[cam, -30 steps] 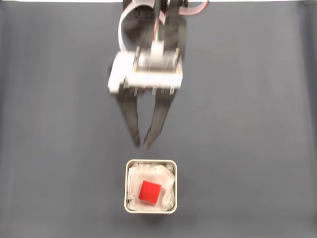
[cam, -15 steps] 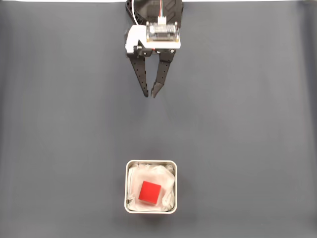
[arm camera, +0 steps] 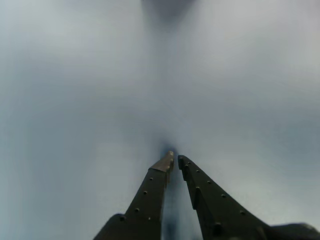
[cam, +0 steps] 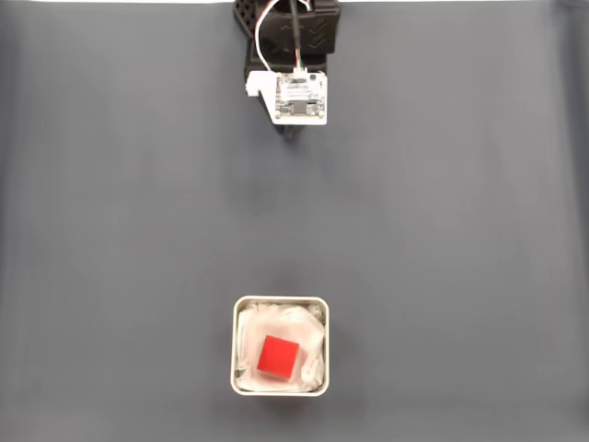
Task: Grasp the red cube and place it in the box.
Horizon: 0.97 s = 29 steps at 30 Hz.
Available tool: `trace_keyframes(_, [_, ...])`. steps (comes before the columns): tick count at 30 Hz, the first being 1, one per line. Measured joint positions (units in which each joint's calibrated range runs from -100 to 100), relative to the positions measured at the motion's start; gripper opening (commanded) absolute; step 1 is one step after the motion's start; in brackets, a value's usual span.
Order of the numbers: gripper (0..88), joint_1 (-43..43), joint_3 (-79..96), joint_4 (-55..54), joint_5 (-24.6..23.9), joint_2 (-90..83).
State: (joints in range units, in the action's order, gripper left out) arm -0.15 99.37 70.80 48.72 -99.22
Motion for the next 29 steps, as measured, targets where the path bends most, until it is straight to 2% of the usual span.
trace_keyframes(5, [0.0,0.0,0.0,3.1,-0.83,-0.69])
trace_keyframes(29, [0.2,0.0,0.0,3.82,0.15,-0.78])
